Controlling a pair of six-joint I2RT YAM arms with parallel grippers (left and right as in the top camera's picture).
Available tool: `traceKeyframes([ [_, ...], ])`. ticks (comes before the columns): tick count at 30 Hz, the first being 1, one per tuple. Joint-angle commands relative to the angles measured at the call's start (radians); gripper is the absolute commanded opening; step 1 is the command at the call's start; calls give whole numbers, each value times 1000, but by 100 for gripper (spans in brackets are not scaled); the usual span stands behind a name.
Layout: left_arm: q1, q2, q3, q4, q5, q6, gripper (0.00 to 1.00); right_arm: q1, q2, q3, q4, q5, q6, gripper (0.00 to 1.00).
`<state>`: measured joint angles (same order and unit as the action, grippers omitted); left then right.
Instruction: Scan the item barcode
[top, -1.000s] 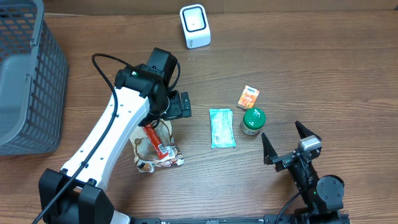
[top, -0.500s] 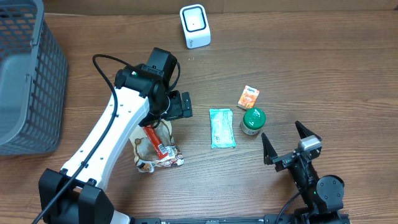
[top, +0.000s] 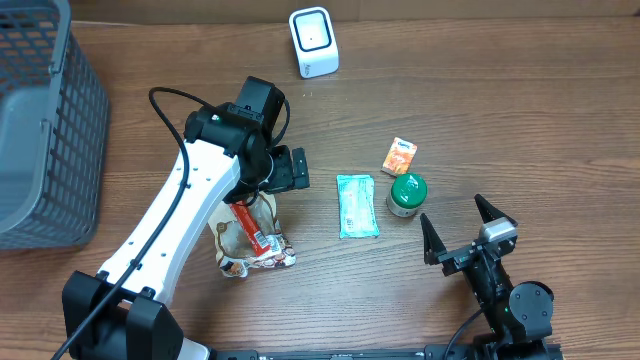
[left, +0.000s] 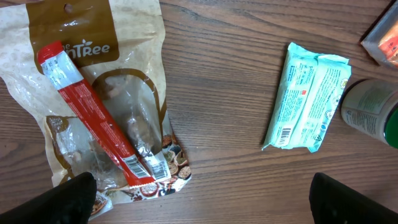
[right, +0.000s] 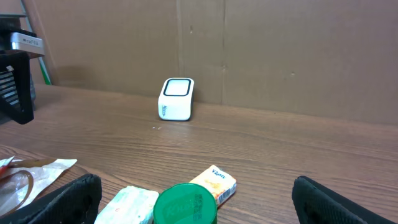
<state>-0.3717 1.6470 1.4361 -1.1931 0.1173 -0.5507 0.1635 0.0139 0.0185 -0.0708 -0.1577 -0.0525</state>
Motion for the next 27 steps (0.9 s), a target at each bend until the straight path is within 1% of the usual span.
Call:
traceKeyframes([
  [1,-2,0,4,0,10,-14,100,-2,-10,-11,4,-1,0,100],
  [8,-2,0,4,0,10,-14,100,-2,-10,-11,4,7,-6,100],
  [9,-2,0,4,0,10,-14,100,-2,-10,-11,-3,106,-50,100],
  [11,-2,0,4,0,10,-14,100,-2,-10,-11,2,202,-60,100],
  [19,-2,0,4,0,10,-14,100,-2,-10,-11,-6,208,-59,100],
  [21,-2,0,4,0,10,-14,100,-2,-10,-11,16,147,-41,100],
  [24,-2,0,4,0,10,-14,100,-1,-10,-11,-2,27,-41,100],
  [27,-2,0,4,0,10,-14,100,-1,-10,-11,9,-31,-40,100],
])
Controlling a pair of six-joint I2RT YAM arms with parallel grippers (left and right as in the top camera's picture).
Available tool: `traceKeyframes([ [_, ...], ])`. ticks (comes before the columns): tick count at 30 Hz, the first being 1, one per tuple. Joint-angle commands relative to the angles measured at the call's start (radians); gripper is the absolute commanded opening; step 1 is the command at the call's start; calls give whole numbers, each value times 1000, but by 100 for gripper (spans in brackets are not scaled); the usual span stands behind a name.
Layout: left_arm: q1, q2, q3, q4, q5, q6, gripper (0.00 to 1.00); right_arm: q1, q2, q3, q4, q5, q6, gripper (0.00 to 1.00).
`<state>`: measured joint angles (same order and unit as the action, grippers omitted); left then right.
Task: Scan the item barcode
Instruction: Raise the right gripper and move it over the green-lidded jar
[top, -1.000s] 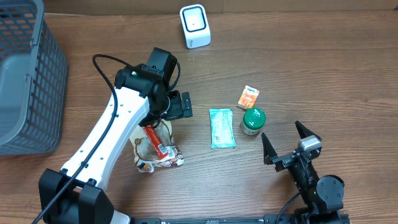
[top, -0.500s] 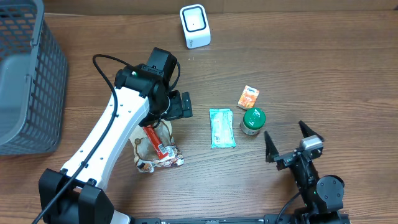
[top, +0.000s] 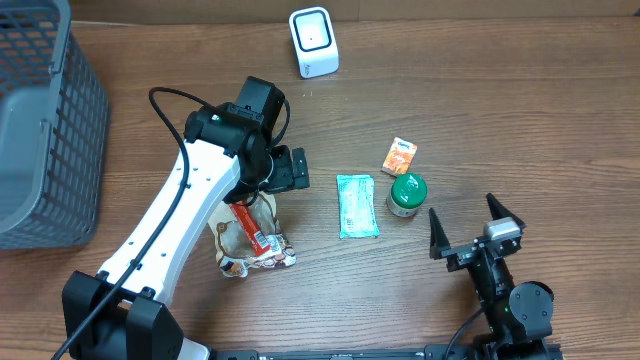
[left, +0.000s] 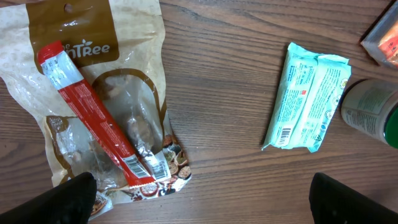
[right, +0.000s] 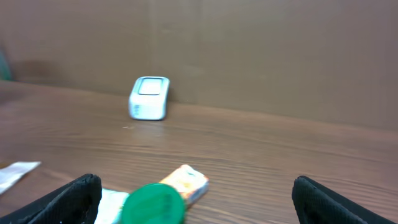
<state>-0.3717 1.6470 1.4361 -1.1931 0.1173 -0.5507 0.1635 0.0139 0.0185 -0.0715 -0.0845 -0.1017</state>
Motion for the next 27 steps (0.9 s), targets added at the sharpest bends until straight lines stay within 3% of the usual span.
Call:
traceKeyframes([
  [1,-2,0,4,0,10,-14,100,-1,-10,-11,14,-141,34,100],
  [7,-2,0,4,0,10,-14,100,-1,-10,4,10,-198,241,100],
  [11,-2,0,4,0,10,-14,100,-2,-8,113,-46,-193,309,100],
  [19,-2,0,4,0,10,-14,100,-2,153,560,-373,-83,311,100],
  [27,-2,0,4,0,10,-14,100,-2,652,1186,-854,-84,311,100],
])
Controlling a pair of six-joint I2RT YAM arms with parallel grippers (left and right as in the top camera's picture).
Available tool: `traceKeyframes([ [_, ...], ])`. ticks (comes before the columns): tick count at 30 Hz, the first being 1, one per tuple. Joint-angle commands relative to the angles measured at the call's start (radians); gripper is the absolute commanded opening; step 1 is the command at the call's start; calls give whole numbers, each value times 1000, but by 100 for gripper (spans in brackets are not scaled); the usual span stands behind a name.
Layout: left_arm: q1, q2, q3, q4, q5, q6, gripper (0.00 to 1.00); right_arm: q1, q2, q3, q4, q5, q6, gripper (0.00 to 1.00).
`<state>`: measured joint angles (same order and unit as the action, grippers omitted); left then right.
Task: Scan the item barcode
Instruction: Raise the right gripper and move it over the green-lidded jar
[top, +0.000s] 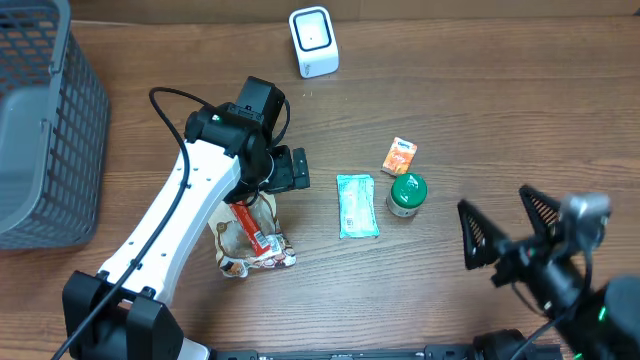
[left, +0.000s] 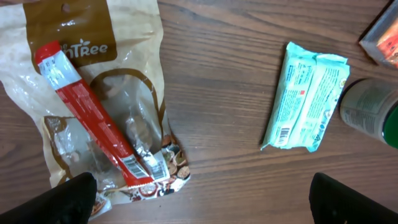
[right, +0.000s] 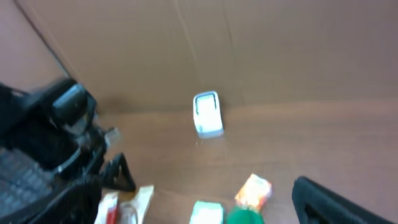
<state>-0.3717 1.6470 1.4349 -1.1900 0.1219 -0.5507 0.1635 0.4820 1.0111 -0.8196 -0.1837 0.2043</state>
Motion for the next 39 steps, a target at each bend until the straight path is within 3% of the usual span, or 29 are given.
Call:
traceKeyframes([
  [1,-2,0,5,-3,5,-14,100,-2,256,266,-176,15,4,100],
  [5,-2,0,5,-3,5,-14,100,-2,496,475,-337,2,3,100],
  [12,-2,0,5,-3,5,-14,100,-2,785,541,-274,-76,6,98],
  [14,-2,0,5,-3,5,-14,100,-2,866,541,-255,-75,31,71],
  [16,-2,0,5,-3,5,-14,100,-2,941,541,-255,-60,77,58],
  [26,-2,0,5,-3,5,-14,100,-2,1318,541,-178,-34,81,50],
  [39,-2,0,5,-3,5,-14,100,-3,1506,540,-81,70,197,45],
])
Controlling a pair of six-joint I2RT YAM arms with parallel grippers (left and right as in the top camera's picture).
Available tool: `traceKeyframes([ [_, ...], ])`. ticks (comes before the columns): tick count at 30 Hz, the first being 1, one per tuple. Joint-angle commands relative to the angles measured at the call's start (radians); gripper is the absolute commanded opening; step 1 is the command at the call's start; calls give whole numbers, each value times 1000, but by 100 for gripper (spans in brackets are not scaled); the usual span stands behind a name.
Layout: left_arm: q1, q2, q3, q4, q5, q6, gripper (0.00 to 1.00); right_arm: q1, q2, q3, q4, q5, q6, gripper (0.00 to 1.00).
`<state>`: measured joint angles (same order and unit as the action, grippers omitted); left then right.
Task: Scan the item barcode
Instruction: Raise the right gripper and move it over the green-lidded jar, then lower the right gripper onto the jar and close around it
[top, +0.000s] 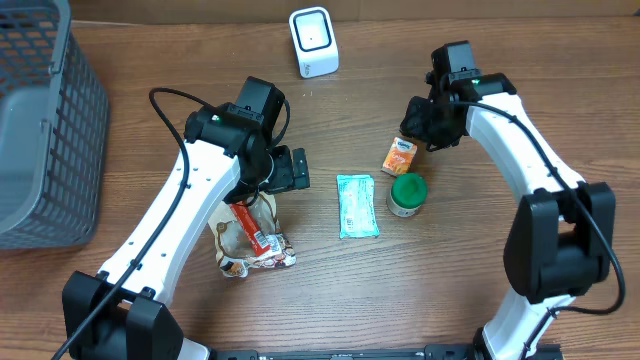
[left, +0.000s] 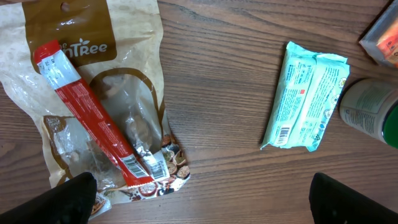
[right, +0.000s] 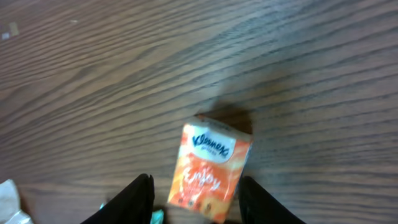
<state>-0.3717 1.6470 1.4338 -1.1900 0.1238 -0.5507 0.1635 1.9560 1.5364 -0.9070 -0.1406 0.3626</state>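
Note:
An orange Kleenex tissue pack (right: 212, 175) lies flat on the wooden table (top: 520, 60), also seen from above as the orange pack (top: 400, 155). My right gripper (right: 198, 202) hangs open just above it, one finger on each side, not touching it as far as I can tell. The white barcode scanner (top: 313, 42) stands at the back. My left gripper (left: 208, 199) is open, high over the table, between a snack bag (left: 99, 106) bearing a red stick pack (left: 93, 124) and a teal wipes pack (left: 305, 96).
A green-lidded jar (top: 407, 193) stands just in front of the orange pack, close to the right gripper (top: 415, 130). The teal pack (top: 357, 205) lies left of the jar. A grey mesh basket (top: 40, 120) occupies the far left.
My right arm was raised at the front right with jaws spread wide; now it reaches over the orange tissue pack with narrower open jaws on either side of it. The left arm has not moved.
My right gripper sat low at the front right edge, open, facing the scanner. It then stood turned slightly to the right, then lifted high above the table. Now it hangs over the orange pack. The left arm and all items stayed put throughout.

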Motion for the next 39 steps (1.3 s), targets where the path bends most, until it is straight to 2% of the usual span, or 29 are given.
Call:
traceKeyframes([
  [1,-2,0,6,-3,3,-14,100,-3,42,14,6,27,47,45],
  [10,-2,0,6,-3,3,-14,100,9,123,13,7,-84,110,45],
  [30,-2,0,6,-3,3,-14,100,198,127,-9,102,-84,135,46],
  [39,-2,0,6,-3,3,-14,100,200,81,54,-80,-113,77,50],
])
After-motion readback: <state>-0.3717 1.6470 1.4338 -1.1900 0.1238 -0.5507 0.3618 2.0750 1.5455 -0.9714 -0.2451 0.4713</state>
